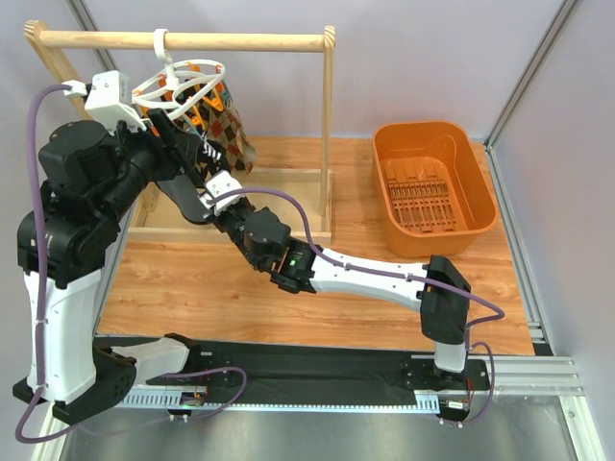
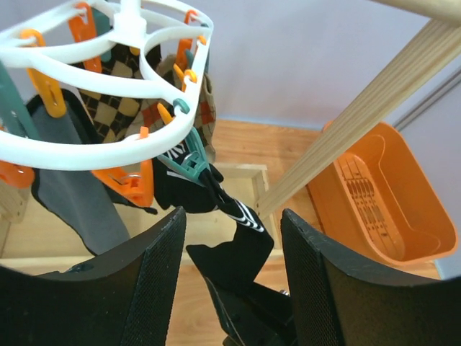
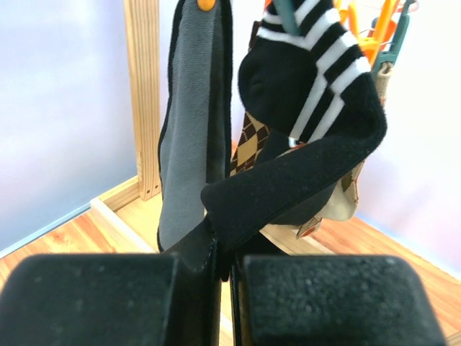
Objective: Remove the socks clipped to the hanger
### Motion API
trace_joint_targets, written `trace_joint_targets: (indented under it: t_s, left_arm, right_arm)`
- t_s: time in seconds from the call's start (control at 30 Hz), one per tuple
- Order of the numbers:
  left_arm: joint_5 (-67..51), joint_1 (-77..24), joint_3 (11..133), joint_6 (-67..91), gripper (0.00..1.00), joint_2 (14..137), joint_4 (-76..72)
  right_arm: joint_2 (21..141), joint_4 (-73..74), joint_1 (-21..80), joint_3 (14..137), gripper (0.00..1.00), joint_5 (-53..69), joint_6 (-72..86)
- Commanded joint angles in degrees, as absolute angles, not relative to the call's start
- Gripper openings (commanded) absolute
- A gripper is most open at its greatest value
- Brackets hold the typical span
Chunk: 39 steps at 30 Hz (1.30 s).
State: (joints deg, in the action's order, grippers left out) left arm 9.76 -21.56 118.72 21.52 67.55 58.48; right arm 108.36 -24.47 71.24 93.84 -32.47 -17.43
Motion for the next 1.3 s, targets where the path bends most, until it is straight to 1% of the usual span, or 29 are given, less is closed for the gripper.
trace_joint_targets:
  t_s: [0.0, 0.17, 0.3, 0.5, 1.1, 1.27]
  left_arm:
    - [7.56, -21.18, 118.39, 23.64, 0.63, 67.59, 56.43]
    - [10.54, -21.18, 119.53, 26.54, 0.62, 70.57, 57.3]
    - [16.07, -21.18, 119.88, 28.3, 0.64, 72.24, 59.5]
    - [20.56, -21.18, 118.22, 29.18, 0.66, 73.39, 58.54]
    - [22.5, -21.18, 118.3, 27.6, 0.65, 75.85, 54.93]
    - [22.67, -21.18, 118.39, 27.95, 0.63, 76.29, 54.49]
  right_arm:
    - [105.29, -27.42, 71.37, 92.99, 0.0, -31.91, -17.75]
    - [104.59, -27.42, 71.72, 92.55, 0.0, -31.99, -18.02]
    - [103.89, -27.95, 72.33, 91.67, 0.0, -31.99, -19.16]
    - [103.27, -29.18, 72.51, 90.79, 0.0, -32.96, -20.74]
    - [103.01, -31.29, 72.51, 89.56, 0.0, -31.99, -25.13]
    - [102.75, -31.9, 72.6, 88.95, 0.0, -32.26, -26.01]
